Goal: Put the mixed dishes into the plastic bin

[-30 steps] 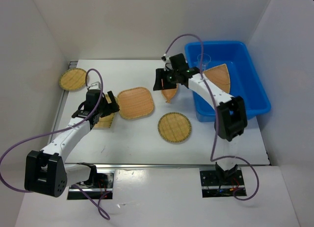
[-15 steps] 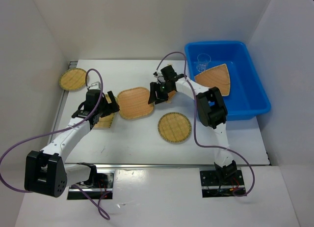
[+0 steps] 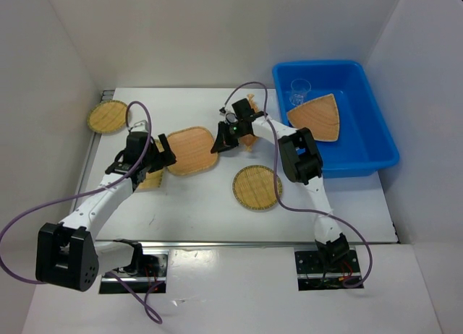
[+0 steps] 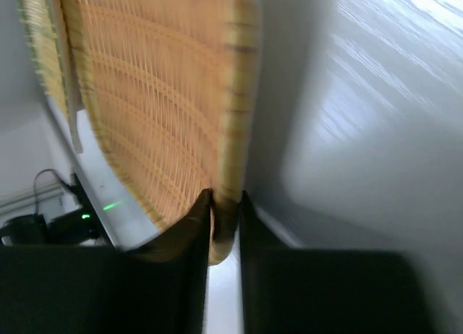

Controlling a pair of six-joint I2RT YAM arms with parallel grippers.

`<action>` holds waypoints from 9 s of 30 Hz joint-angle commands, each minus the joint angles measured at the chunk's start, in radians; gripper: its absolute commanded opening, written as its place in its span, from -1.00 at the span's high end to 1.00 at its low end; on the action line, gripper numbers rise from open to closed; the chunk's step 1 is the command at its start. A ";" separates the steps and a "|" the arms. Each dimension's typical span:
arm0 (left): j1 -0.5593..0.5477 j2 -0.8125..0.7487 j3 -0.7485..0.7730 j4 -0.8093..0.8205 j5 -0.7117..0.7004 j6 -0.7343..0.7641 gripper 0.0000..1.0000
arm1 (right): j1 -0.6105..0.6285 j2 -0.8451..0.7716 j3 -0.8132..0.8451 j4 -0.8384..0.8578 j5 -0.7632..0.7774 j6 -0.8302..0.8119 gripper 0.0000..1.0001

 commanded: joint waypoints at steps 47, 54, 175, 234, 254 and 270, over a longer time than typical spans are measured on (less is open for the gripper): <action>-0.002 -0.042 -0.007 0.023 -0.006 -0.010 -1.00 | -0.732 -0.805 -0.156 -0.220 0.653 -0.048 0.98; -0.011 -0.042 -0.007 0.023 -0.015 -0.010 -1.00 | -0.732 -0.701 -0.194 -0.153 0.582 -0.018 0.98; 0.526 0.563 0.237 -0.025 0.091 -0.126 1.00 | 0.063 -0.401 -0.265 0.081 -0.102 -0.119 -0.31; 0.239 0.484 0.246 -0.037 0.068 -0.053 -1.00 | -0.020 0.127 0.743 -0.215 0.022 0.059 0.98; 0.239 0.386 0.269 -0.046 0.120 -0.005 -1.00 | -0.709 -0.579 0.128 -0.297 0.603 -0.024 0.98; 0.239 0.377 0.341 -0.104 0.102 0.045 -1.00 | -0.731 -0.343 0.140 -0.235 0.685 0.016 0.98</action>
